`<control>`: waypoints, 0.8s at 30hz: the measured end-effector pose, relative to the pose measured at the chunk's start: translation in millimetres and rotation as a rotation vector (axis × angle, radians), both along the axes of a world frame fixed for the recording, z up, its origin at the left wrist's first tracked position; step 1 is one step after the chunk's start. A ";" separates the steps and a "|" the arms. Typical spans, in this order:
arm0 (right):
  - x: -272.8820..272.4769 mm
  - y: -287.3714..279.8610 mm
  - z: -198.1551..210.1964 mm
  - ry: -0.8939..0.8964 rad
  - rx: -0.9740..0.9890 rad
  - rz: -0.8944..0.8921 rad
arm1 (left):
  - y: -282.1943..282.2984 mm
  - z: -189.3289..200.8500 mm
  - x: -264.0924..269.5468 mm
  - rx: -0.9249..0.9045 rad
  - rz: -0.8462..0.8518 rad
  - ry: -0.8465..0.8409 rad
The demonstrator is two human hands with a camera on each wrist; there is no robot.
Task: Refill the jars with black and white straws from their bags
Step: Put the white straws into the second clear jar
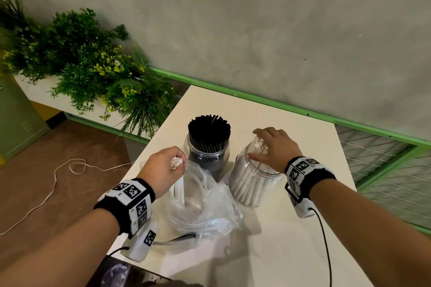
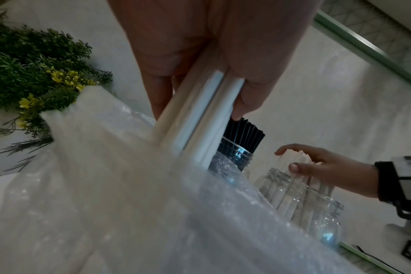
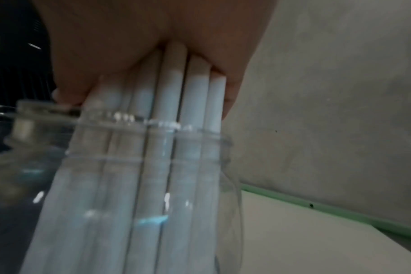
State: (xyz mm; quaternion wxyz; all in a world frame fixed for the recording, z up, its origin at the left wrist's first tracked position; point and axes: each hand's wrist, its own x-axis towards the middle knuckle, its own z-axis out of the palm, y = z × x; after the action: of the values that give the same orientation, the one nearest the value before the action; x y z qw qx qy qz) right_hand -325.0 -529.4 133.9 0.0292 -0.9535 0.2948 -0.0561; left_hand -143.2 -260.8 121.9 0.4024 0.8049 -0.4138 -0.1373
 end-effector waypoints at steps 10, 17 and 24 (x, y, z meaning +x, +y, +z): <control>-0.6 -6.4 -1.0 -0.223 -0.016 -0.050 | -0.8 -0.2 0.0 -0.004 -0.011 -0.009; 14.5 -4.1 -1.3 -0.170 0.027 -0.091 | -2.6 -1.7 -0.6 -0.012 -0.021 0.003; 21.2 -4.8 -4.4 -0.149 0.011 -0.194 | -1.3 -5.0 2.2 -0.009 -0.024 -0.003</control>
State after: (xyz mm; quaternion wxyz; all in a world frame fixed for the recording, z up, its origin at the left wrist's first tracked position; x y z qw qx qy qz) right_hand -303.8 -534.2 129.4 0.0510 -0.9135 0.3829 -0.1277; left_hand -141.0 -262.2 117.0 0.4037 0.7982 -0.4249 -0.1392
